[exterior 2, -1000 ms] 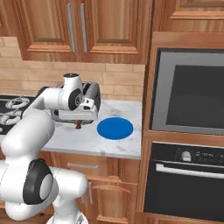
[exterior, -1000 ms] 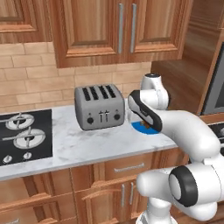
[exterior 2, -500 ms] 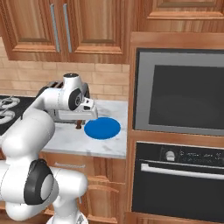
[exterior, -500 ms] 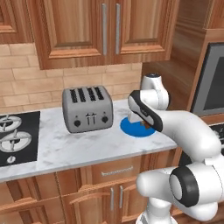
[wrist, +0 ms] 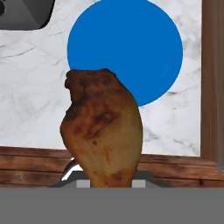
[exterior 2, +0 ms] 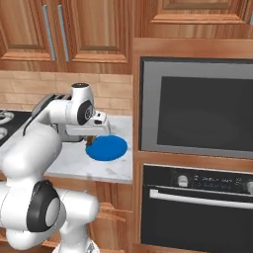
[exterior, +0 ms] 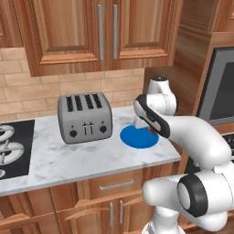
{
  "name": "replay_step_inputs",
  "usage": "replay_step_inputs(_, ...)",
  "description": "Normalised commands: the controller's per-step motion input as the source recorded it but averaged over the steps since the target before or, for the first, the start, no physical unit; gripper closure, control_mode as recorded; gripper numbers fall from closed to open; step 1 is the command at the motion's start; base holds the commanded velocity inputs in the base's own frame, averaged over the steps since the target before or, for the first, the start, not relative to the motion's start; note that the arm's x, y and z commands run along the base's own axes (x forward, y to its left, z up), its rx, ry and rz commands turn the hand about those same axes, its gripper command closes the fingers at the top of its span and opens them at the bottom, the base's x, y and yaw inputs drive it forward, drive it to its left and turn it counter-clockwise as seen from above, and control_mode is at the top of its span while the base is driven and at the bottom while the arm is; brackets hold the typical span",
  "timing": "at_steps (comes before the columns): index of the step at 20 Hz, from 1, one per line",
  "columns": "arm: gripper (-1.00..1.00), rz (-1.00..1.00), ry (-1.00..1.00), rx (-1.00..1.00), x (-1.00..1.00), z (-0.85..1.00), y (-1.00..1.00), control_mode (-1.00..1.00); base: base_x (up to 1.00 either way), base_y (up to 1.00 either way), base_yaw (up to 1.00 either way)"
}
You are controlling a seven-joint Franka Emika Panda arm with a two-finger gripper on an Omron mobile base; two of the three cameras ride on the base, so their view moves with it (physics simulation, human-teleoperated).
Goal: Place the chicken drumstick on the plate and place the broccoli on the same plate.
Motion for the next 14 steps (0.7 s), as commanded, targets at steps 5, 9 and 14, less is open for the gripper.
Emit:
replay_step_inputs(5,1.00,0.00,0.00,0.00,0.00,0.00,0.00,1.00,0.47,0.00,0.00)
replay_step_inputs(9,1.00,0.00,0.00,0.00,0.00,0.00,0.00,1.00,0.45,-0.09,0.00)
replay_step_inputs(14,1.00,0.00,0.00,0.00,0.00,0.00,0.00,1.00,0.30,-0.15,0.00)
